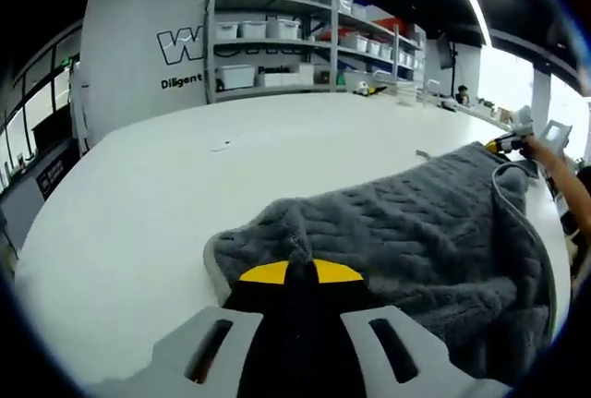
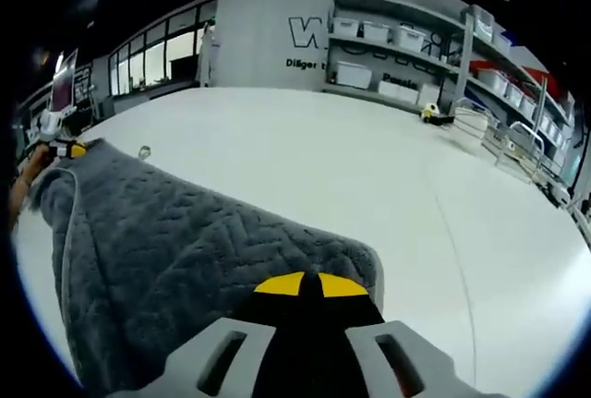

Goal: Open the folded towel by lifting each exposed corner and separating the folded layers until the towel lies flat within the target outline without major curled edges

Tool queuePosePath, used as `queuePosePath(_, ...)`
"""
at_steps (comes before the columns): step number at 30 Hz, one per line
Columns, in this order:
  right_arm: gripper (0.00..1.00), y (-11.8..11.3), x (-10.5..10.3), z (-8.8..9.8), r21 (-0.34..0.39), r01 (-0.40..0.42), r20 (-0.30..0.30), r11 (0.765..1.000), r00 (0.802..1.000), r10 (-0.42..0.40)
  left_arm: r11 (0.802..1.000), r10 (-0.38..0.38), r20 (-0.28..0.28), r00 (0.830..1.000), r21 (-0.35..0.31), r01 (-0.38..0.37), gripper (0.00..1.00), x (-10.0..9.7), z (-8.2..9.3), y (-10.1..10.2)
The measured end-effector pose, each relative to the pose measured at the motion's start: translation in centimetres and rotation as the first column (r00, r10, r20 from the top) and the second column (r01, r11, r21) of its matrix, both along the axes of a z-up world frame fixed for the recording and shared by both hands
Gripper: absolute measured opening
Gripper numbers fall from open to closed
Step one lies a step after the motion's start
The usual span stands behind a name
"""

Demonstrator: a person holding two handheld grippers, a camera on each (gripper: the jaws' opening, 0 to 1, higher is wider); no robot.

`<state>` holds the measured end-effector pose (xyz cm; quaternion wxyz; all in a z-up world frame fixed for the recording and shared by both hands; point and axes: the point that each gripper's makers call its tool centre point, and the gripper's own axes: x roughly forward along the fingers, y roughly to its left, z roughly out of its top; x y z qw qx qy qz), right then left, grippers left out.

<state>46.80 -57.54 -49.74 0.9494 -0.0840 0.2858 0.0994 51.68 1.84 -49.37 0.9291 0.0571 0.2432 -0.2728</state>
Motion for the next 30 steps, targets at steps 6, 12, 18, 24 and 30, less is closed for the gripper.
queuePosePath(6, 0.0, -0.2, 1.2, 0.1, -0.017, 0.022, 0.01, 1.0, 1.0, -0.021, 1.0, 0.005, 0.0, 1.0, -0.021, -0.005, 0.04, 0.5, 0.1, 0.5)
queuePosePath(12, 0.0, 0.1, 2.4, 0.1, -0.032, 0.025, 0.02, 0.999, 0.999, -0.024, 1.0, 0.011, 0.008, 1.0, 0.009, -0.011, 0.04, 1.1, 0.1, 1.7)
queuePosePath(18, 0.0, 1.2, 3.9, 0.2, -0.051, 0.01, 0.018, 0.999, 1.0, -0.009, 0.999, 0.019, 0.021, 1.0, 0.044, -0.02, 0.04, 1.7, 0.1, 2.8)
queuePosePath(24, 0.0, 2.2, 5.8, 0.2, -0.046, -0.005, 0.018, 0.999, 1.0, 0.006, 0.999, 0.04, 0.031, 0.999, 0.033, -0.041, 0.04, 2.8, 0.1, 4.5)
queuePosePath(30, 0.0, 3.5, 7.7, 0.2, -0.029, -0.019, 0.022, 0.999, 1.0, 0.02, 0.997, 0.05, 0.043, 0.998, 0.062, -0.053, 0.04, 3.9, 0.2, 5.9)
